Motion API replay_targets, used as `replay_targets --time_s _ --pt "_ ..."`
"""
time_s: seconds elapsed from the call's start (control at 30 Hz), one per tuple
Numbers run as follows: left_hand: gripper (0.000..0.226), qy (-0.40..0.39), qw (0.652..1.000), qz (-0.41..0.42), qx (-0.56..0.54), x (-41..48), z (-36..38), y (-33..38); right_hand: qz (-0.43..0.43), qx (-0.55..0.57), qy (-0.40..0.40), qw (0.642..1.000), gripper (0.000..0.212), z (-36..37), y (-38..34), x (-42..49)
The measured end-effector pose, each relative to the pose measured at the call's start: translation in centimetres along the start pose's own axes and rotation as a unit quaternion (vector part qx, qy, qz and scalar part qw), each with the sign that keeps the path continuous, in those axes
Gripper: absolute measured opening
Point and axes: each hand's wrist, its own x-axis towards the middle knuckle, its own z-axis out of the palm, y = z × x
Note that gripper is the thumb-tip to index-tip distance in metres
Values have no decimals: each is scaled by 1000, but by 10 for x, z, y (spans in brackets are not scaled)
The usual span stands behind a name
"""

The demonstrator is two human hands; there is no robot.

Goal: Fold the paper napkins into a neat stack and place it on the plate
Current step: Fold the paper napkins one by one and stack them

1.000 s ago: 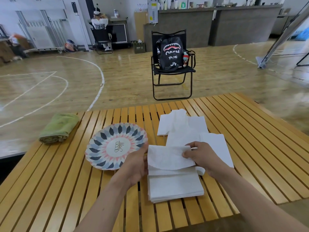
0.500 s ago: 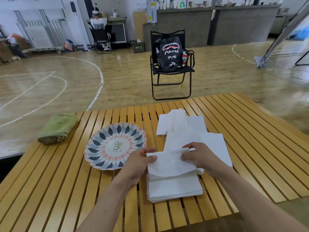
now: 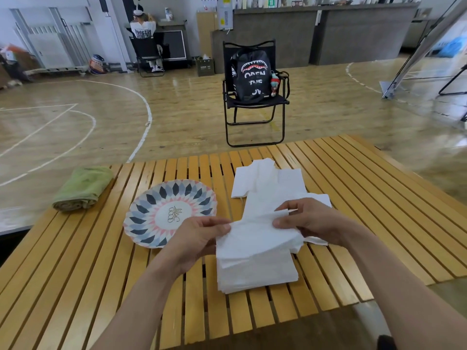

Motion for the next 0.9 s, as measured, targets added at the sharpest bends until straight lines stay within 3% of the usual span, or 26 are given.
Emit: replay_targets --time_s 0.13,0.3,0.4,0.47,0.53,0.6,0.73,0.9 --pt "12 42 970 21 240 0 4 -21 89 -224 5 971 36 13 14 1" --pt "8 86 921 54 376 9 7 -30 110 -289 41 950 36 22 22 9" --pt "13 98 901 79 416 13 10 -28 119 -295 50 947 38 15 20 10" --pt "17 96 887 117 436 15 14 -25 112 -264 139 948 47 -1 18 11" --pt "21 67 876 168 448 17 18 -22 122 -274 288 909 53 -24 18 10" --pt "31 4 870 197 452 17 22 -23 180 -324 370 852 47 -39 23 3" --pt "37 -62 848 184 493 25 27 -35 274 -352 325 834 48 -48 41 4" --pt "31 -75 863 152 477 31 25 -43 254 -316 323 855 45 -50 46 13"
